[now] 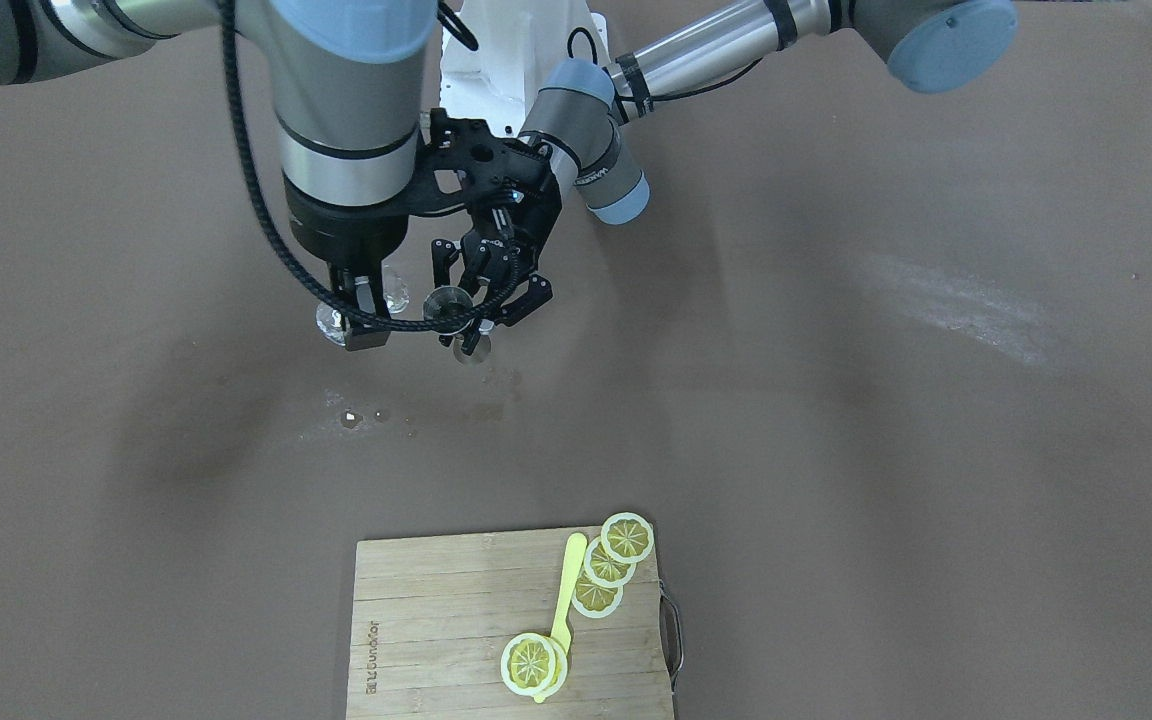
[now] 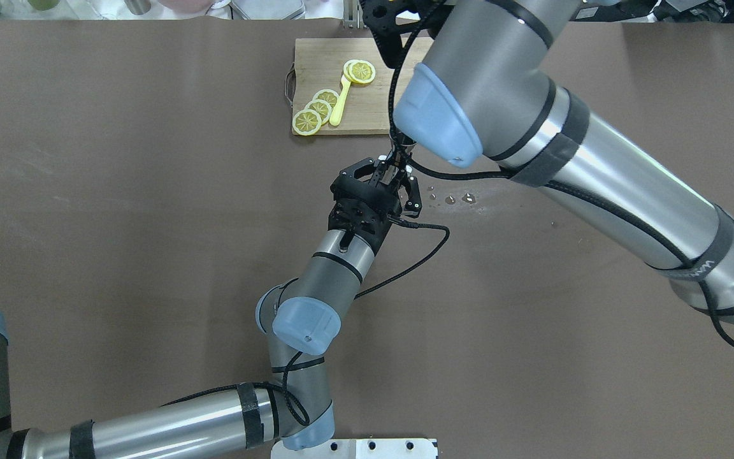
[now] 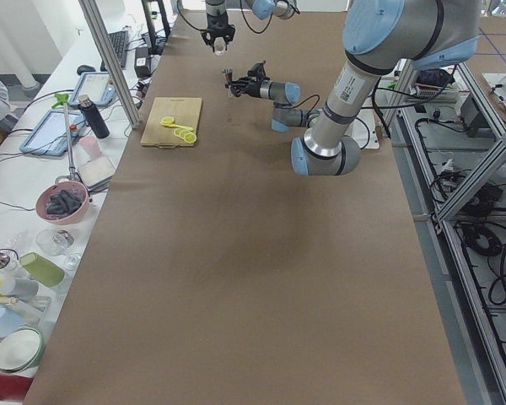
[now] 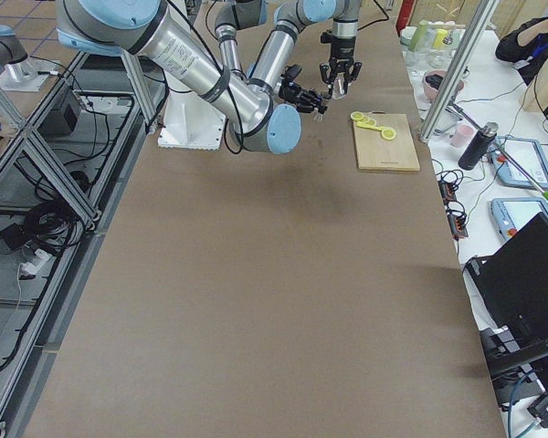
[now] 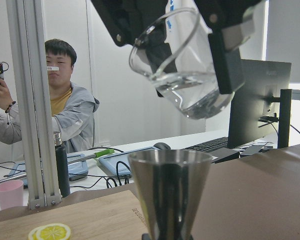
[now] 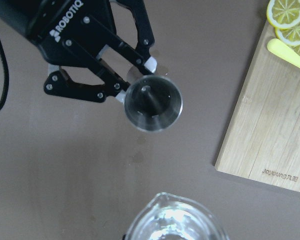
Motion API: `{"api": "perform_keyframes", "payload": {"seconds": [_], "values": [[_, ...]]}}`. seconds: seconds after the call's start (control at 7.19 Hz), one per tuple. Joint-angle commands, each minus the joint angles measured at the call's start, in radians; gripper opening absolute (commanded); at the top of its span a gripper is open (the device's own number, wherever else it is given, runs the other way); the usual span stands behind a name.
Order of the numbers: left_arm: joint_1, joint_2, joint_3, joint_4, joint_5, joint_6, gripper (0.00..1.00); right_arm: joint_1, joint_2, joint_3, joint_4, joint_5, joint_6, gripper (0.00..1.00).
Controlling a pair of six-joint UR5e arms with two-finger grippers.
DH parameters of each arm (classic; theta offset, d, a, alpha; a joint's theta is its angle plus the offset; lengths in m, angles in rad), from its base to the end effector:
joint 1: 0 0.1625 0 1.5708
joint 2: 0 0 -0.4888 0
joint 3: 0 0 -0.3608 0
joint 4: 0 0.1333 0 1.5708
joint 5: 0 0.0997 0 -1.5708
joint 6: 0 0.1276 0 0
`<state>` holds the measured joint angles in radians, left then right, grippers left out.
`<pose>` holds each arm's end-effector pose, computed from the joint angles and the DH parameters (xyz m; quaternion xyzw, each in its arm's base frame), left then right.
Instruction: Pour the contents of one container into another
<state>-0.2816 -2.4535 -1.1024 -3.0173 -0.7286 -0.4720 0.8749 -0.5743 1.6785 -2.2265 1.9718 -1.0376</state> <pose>0.6673 -0.4309 0.2078 0.6543 0.4088 -0.0841 0.6307 -0.3933 -0.6011 0.1684 0.2478 -0.1543 -0.7569 0.5847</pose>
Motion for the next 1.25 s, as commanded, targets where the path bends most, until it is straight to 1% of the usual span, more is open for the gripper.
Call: {"api": "perform_keyframes", "payload": {"seconds": [0.0, 0.14, 0.42, 0.56, 0.7, 0.83, 0.97, 1.11], "values": [[-0.001, 0.001, -0.001, 0.000, 0.000, 0.000, 0.00, 0.080, -0.154, 0.140, 0.101, 0.085, 0.002, 0.00], [0.001, 0.001, -0.002, 0.000, 0.002, 0.001, 0.00, 0.105, -0.207, 0.171, 0.158, 0.122, 0.002, 0.00], [-0.001, 0.002, -0.008, 0.002, 0.005, 0.003, 0.00, 0.153, -0.353, 0.211, 0.327, 0.218, 0.013, 0.00], [-0.001, 0.007, -0.011, 0.002, 0.009, 0.003, 0.00, 0.173, -0.419, 0.216, 0.409, 0.267, 0.030, 0.00], [-0.002, 0.010, -0.014, 0.000, 0.011, 0.041, 0.00, 0.182, -0.473, 0.214, 0.491, 0.294, 0.059, 0.00], [-0.002, 0.031, -0.046, -0.014, 0.012, 0.172, 0.00, 0.182, -0.514, 0.205, 0.593, 0.298, 0.103, 0.00], [-0.002, 0.054, -0.060, -0.084, 0.014, 0.243, 0.00, 0.182, -0.542, 0.199, 0.664, 0.308, 0.135, 0.00], [-0.004, 0.079, -0.060, -0.157, 0.014, 0.248, 0.00, 0.182, -0.586, 0.194, 0.751, 0.334, 0.166, 0.00]]}}
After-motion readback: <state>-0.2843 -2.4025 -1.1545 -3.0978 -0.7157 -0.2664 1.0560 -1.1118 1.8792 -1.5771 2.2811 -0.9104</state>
